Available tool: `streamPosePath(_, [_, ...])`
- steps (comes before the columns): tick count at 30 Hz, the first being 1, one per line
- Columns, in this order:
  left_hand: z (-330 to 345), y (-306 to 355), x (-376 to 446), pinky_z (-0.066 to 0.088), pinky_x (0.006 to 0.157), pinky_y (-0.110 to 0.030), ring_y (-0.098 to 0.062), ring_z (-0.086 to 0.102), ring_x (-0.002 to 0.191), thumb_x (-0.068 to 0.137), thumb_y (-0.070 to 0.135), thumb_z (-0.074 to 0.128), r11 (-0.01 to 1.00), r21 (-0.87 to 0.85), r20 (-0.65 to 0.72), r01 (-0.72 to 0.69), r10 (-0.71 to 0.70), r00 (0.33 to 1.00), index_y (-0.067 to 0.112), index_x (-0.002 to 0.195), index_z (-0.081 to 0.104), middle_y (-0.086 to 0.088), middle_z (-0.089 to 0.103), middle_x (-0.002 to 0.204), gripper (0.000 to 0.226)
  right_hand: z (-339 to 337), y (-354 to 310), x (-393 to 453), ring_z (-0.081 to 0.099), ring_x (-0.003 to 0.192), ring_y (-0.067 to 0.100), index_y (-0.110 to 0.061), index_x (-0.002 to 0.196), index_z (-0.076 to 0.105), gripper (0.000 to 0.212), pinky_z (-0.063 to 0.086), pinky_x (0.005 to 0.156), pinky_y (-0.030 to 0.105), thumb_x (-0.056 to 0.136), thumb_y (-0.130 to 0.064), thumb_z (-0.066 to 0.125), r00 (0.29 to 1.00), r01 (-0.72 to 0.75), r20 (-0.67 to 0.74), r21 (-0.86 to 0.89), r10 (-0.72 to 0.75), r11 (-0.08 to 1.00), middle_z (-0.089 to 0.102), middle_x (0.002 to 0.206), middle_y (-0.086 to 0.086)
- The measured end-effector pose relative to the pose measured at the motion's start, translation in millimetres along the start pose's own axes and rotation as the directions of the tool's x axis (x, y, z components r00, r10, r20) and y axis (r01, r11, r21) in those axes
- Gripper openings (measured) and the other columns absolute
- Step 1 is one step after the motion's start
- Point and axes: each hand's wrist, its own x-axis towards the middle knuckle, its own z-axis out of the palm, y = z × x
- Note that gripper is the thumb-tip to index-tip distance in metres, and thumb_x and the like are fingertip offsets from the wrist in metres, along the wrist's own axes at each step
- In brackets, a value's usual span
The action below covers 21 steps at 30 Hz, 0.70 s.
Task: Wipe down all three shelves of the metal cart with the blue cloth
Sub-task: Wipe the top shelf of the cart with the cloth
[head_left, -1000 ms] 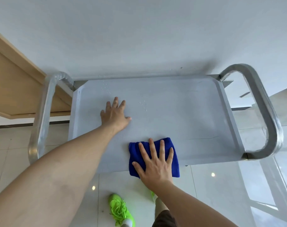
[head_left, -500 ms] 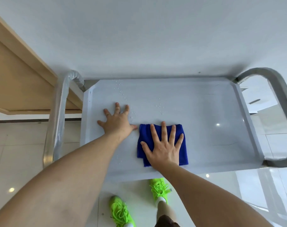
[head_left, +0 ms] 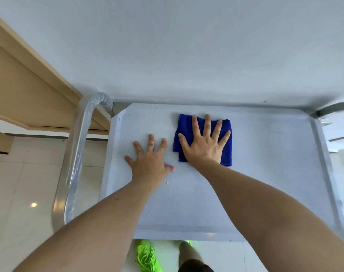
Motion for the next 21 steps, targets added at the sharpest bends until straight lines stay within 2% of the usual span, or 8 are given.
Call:
streamPosePath(13, [4, -2, 3, 0.015, 0.107, -0.071, -0.041, -0.01, 0.146, 0.083, 0.067, 0.054, 1.0, 0.004, -0.009, 0.019, -0.019, 1.0, 0.048, 0.148, -0.009, 0.008, -0.018, 0.161, 0.093, -11, -13, 50, -0.007, 0.15, 0.043, -0.034, 0.156, 0.009, 0.079, -0.01, 0.113, 0.069, 0.09, -0.077, 0.011, 0.997, 0.063, -0.034, -0.007, -0.064, 0.998, 0.008, 0.167, 0.009])
streamPosePath(21, [5, -5, 5, 0.016, 0.106, -0.073, -0.041, -0.005, 0.147, 0.076, 0.07, 0.058, 1.0, -0.023, -0.01, 0.02, -0.02, 1.0, 0.052, 0.146, -0.003, 0.011, -0.012, 0.162, 0.094, -6, -12, 21, -0.015, 0.151, 0.038, -0.037, 0.158, -0.001, 0.078, -0.014, 0.115, 0.065, 0.091, -0.076, 0.006, 0.997, 0.076, -0.022, 0.012, -0.075, 0.997, -0.005, 0.169, 0.003])
